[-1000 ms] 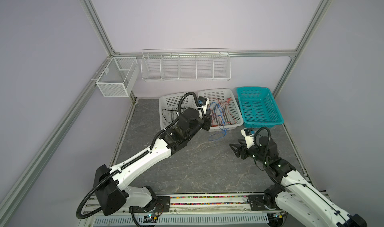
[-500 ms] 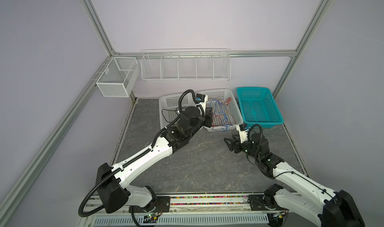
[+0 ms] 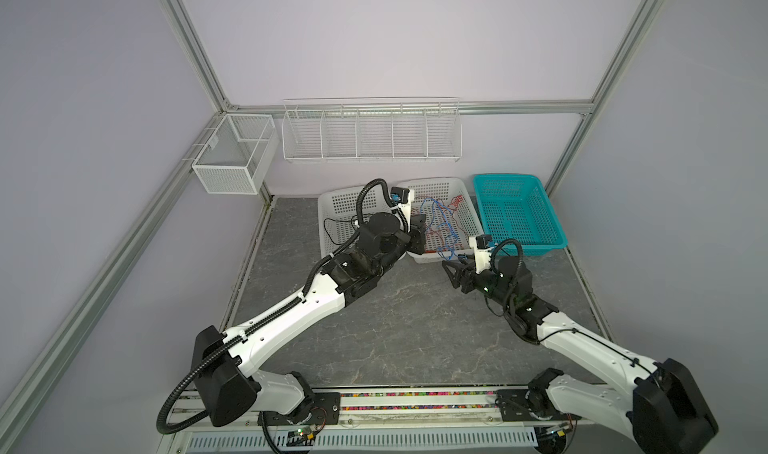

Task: Untangle the cables
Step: 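Hold the blue wire up with the left gripper while the right grasps a loose end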

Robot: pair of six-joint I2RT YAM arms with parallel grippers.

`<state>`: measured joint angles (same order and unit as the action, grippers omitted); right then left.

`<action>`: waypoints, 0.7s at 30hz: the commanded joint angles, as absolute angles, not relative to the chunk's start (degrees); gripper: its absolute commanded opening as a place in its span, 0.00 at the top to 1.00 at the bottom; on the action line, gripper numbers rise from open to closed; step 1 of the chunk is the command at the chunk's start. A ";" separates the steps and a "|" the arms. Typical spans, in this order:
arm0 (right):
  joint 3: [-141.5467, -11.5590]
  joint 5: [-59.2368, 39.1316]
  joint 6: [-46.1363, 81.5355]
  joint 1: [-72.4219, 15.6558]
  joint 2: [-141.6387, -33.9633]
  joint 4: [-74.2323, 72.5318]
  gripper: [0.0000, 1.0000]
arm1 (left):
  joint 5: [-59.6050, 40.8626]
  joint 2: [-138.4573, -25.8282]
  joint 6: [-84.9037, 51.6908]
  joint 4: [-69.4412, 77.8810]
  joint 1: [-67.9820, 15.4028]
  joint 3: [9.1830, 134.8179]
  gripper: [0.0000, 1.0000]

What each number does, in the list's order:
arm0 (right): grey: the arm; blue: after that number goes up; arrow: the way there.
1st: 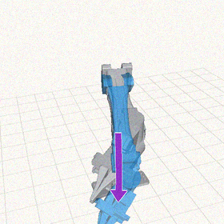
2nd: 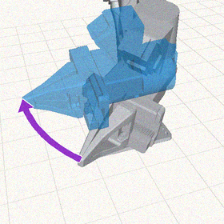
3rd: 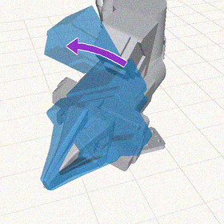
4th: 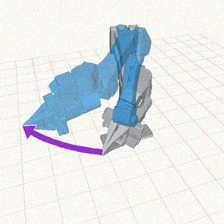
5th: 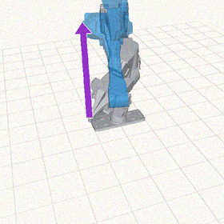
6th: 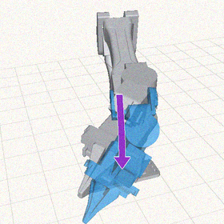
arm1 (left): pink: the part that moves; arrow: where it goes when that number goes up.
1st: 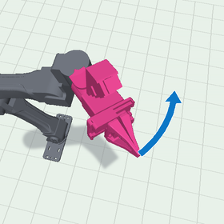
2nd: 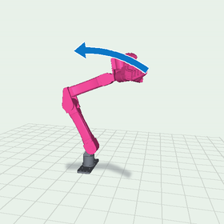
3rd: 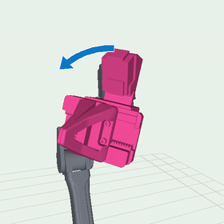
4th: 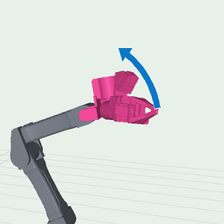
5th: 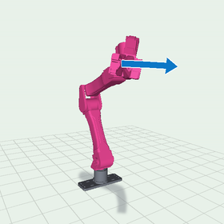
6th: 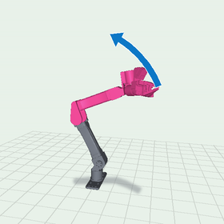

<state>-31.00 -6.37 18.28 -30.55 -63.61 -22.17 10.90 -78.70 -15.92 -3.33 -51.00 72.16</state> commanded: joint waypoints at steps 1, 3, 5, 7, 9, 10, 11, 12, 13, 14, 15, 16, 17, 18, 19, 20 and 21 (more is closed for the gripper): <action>-32.76 -3.68 18.81 -30.92 -64.50 -23.78 0.33 | 9.95 -78.10 -17.14 -2.11 -50.96 73.75 1.00; -33.25 -2.19 18.81 -30.91 -64.82 -23.11 0.36 | 9.97 -77.76 -17.23 -2.11 -50.93 73.59 1.00; -33.72 -0.52 18.78 -30.89 -65.26 -22.34 0.40 | 9.99 -77.48 -17.25 -2.17 -50.91 73.40 1.00; -34.08 0.77 18.48 -30.93 -65.54 -21.74 0.44 | 10.00 -77.06 -17.24 -2.28 -50.89 73.30 1.00; -34.23 1.39 18.21 -30.89 -65.65 -21.47 0.49 | 10.14 -76.82 -17.23 -2.33 -50.91 73.00 1.00; -34.28 1.57 18.05 -30.86 -65.65 -21.38 0.52 | 10.30 -76.52 -17.22 -2.23 -50.89 72.80 1.00; -34.28 1.58 17.88 -30.92 -65.65 -21.36 0.55 | 10.50 -76.38 -17.23 -2.13 -50.89 72.64 1.00; -34.28 1.78 17.71 -30.94 -65.61 -21.19 0.57 | 10.75 -76.19 -17.22 -2.05 -50.90 72.45 1.00; -34.28 2.01 17.57 -30.89 -65.56 -21.10 0.60 | 10.93 -76.02 -17.14 -2.02 -50.93 72.35 1.00; -34.28 2.18 17.41 -30.93 -65.50 -21.07 0.63 | 11.06 -75.86 -17.04 -1.93 -50.89 72.24 1.00; -34.28 2.31 17.18 -30.87 -65.48 -21.01 0.65 | 11.23 -75.85 -16.97 -1.93 -50.89 72.22 1.00; -34.34 2.21 17.07 -30.87 -65.39 -21.09 0.65 | 11.31 -75.76 -16.96 -2.02 -50.93 72.24 1.00; -34.36 2.12 16.82 -30.89 -65.31 -21.09 0.66 | 11.27 -75.76 -17.03 -2.02 -50.90 72.25 1.00; -34.44 2.15 16.69 -30.89 -65.18 -21.16 0.66 | 11.23 -75.84 -16.91 -2.11 -50.92 72.25 1.00; -34.53 2.24 16.54 -30.87 -65.21 -21.13 0.67 | 11.07 -75.85 -16.96 -2.18 -50.89 72.32 1.00; -34.54 2.36 16.42 -30.87 -65.13 -21.09 0.68 | 10.89 -75.88 -16.92 -2.33 -50.89 72.33 1.00; -34.61 2.50 16.28 -30.91 -64.92 -21.18 0.70 | 10.83 -76.02 -16.95 -2.49 -50.97 72.31 1.00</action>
